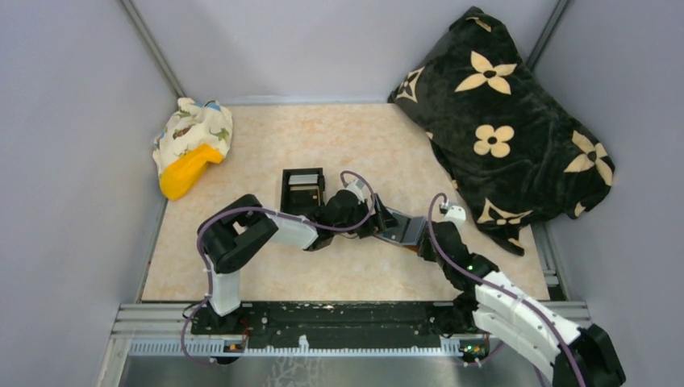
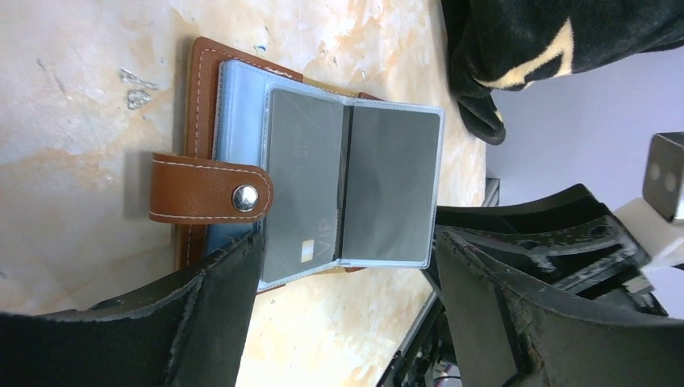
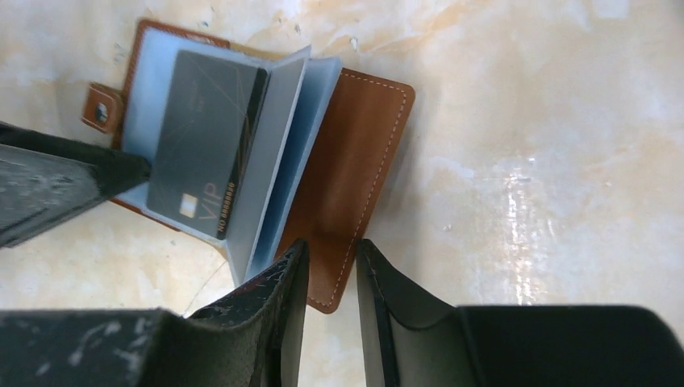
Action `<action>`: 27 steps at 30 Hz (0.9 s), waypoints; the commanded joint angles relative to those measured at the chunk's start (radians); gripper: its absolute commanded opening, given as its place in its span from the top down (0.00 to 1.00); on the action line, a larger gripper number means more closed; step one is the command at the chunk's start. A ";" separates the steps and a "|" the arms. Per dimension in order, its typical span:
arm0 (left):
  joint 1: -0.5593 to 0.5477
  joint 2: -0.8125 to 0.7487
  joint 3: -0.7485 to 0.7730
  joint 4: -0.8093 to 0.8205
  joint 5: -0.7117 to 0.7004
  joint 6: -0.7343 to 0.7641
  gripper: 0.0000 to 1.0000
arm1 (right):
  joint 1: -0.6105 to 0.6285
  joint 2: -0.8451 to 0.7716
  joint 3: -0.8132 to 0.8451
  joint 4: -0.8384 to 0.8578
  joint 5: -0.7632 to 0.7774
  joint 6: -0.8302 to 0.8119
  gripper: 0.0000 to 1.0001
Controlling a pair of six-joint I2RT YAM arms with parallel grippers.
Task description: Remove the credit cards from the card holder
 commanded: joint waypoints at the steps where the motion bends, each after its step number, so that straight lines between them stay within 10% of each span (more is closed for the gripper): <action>1: -0.014 0.033 -0.034 0.003 0.093 -0.037 0.16 | 0.007 -0.176 0.083 -0.065 0.014 0.037 0.71; 13: -0.008 0.010 -0.068 0.020 0.091 -0.033 0.15 | 0.007 -0.325 0.157 -0.186 0.162 0.041 0.74; 27: 0.008 -0.064 -0.126 0.005 0.085 -0.003 0.15 | -0.033 0.026 0.044 0.277 -0.159 -0.018 0.63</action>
